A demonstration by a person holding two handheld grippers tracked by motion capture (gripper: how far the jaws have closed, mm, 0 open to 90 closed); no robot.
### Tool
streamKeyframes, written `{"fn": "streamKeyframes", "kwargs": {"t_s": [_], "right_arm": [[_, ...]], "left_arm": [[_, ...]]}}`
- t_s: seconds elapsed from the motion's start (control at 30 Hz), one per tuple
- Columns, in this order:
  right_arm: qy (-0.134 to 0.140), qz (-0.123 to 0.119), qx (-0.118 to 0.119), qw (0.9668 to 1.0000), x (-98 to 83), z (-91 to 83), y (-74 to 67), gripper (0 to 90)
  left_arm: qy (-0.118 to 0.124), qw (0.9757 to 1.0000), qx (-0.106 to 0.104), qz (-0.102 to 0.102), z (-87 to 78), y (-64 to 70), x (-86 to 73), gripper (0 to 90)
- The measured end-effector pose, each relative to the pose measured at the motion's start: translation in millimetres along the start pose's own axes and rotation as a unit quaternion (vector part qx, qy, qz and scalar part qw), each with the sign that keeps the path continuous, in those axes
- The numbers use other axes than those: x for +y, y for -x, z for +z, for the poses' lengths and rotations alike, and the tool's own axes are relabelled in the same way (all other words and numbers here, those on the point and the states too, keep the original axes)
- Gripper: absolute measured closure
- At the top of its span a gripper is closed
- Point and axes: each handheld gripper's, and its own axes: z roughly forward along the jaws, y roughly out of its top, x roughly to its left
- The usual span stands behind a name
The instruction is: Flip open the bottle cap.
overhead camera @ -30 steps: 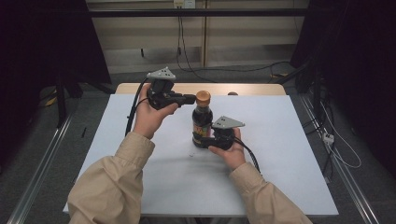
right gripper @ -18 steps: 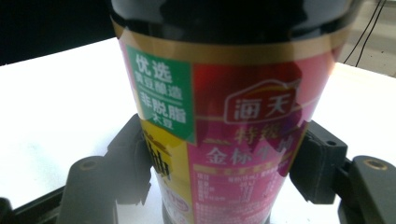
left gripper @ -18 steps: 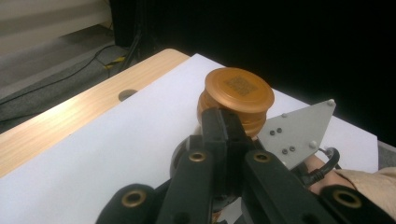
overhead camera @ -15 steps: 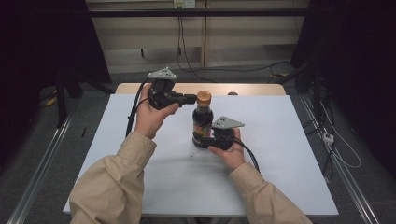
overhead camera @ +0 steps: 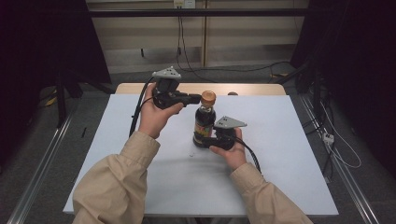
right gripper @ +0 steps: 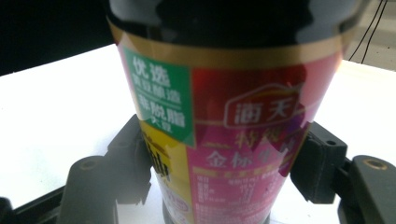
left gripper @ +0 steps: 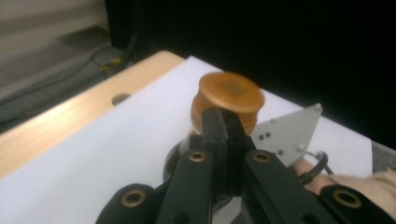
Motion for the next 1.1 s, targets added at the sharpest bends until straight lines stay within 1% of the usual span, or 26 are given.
{"fn": "streamKeyframes", "kwargs": {"t_s": [0.03,0.07,0.1,0.13,0.17,0.2,0.23,0.27,0.3,0.33,0.37,0.4,0.43,0.5,0.57,0.63,0.67,0.7,0.77,0.8,0.87,0.93,1.0,1.03,1.07,1.1], "right_arm": [[0.0,0.003,0.002,1.0,0.0,0.3,0.5,31.9],[-0.001,-0.014,0.002,0.9999,0.3,2.6,-3.1,31.9],[0.0,-0.036,-0.006,0.9993,1.0,5.4,-9.8,31.8],[-0.004,-0.047,-0.014,0.9988,3.1,7.2,-15.0,31.7],[-0.009,-0.053,-0.015,0.9985,4.8,8.2,-16.2,31.7],[-0.011,-0.051,-0.015,0.9985,5.1,7.8,-15.4,31.7],[-0.012,-0.038,-0.011,0.9991,4.0,5.8,-11.0,31.6],[-0.013,-0.022,-0.004,0.9997,3.5,4.2,-6.9,31.6],[-0.01,-0.013,0.0,0.9999,2.5,3.1,-2.9,31.6],[-0.01,-0.014,0.001,0.9998,2.5,3.3,-4.1,31.6],[-0.012,-0.025,-0.004,0.9996,3.0,4.2,-7.0,31.6],[-0.01,-0.031,-0.006,0.9995,3.4,5.0,-8.9,31.5],[-0.011,-0.035,-0.006,0.9993,3.7,5.3,-10.1,31.6],[-0.012,-0.029,-0.005,0.9995,3.2,4.6,-7.6,31.5],[-0.01,-0.017,-0.001,0.9998,2.3,3.9,-4.5,31.5],[-0.009,-0.024,-0.001,0.9997,2.4,4.6,-5.5,31.5],[-0.01,-0.023,-0.002,0.9997,2.4,4.6,-6.0,31.4],[-0.009,-0.022,-0.002,0.9997,2.3,4.5,-5.6,31.5],[-0.008,-0.017,-0.001,0.9998,1.9,4.3,-5.0,31.4],[-0.008,-0.016,-0.001,0.9998,1.9,4.4,-5.5,31.4],[-0.008,-0.018,-0.002,0.9998,1.7,4.6,-5.5,31.5],[-0.008,-0.018,-0.001,0.9998,1.6,4.4,-4.9,31.5],[-0.007,-0.017,0.001,0.9998,1.4,4.2,-4.5,31.5],[-0.007,-0.016,0.001,0.9998,1.3,4.2,-4.6,31.5],[-0.006,-0.016,0.0,0.9999,1.2,4.6,-5.1,31.5],[-0.004,-0.016,-0.001,0.9999,0.8,4.7,-4.9,31.5]], "left_arm": [[0.037,0.9991,-0.019,-0.006,-4.4,3.5,7.3,90.0],[0.005,0.9996,0.014,0.023,-2.0,10.5,15.7,90.0],[-0.012,0.999,0.025,0.035,2.8,14.8,21.1,90.0],[-0.013,0.9987,0.022,0.044,4.6,18.7,25.6,90.0],[-0.014,0.9984,0.026,0.048,3.8,21.0,28.3,90.0],[-0.007,0.9988,0.023,0.042,0.1,21.9,30.6,90.0],[-0.002,0.999,0.021,0.039,-3.7,21.0,31.2,90.0],[-0.007,0.9989,0.026,0.039,-6.0,19.6,30.9,90.0],[-0.011,0.9989,0.027,0.036,-7.8,17.8,29.4,90.0],[-0.018,0.9989,0.026,0.035,-9.6,16.0,27.5,90.0],[-0.025,0.9987,0.028,0.035,-10.4,14.9,25.7,90.0],[-0.028,0.9985,0.035,0.033,-12.8,13.1,22.4,90.0],[-0.027,0.9988,0.031,0.027,-15.0,11.2,19.8,90.0],[-0.023,0.9989,0.035,0.023,-19.1,6.8,14.7,90.0],[-0.027,0.9989,0.036,0.015,-21.3,1.9,9.5,90.0],[-0.036,0.9988,0.033,0.008,-21.5,-2.5,4.3,90.0],[-0.042,0.9984,0.037,0.006,-20.8,-4.4,1.9,90.0],[-0.043,0.9985,0.034,0.002,-20.1,-5.7,-0.2,90.0],[-0.047,0.9983,0.034,0.003,-17.9,-6.9,-2.6,90.0],[-0.048,0.9985,0.028,0.002,-16.6,-7.3,-3.1,90.0],[-0.043,0.9987,0.025,0.007,-13.9,-5.6,-2.5,90.0],[-0.043,0.9986,0.029,0.006,-12.1,-5.2,-1.4,90.0],[-0.05,0.9985,0.024,0.007,-10.7,-6.5,-0.9,90.0],[-0.059,0.9979,0.025,0.008,-9.5,-6.3,-1.1,90.0],[-0.06,0.9978,0.027,0.011,-9.0,-6.0,-1.3,90.0],[-0.058,0.998,0.024,0.009,-9.4,-6.5,-1.2,90.0]]}}
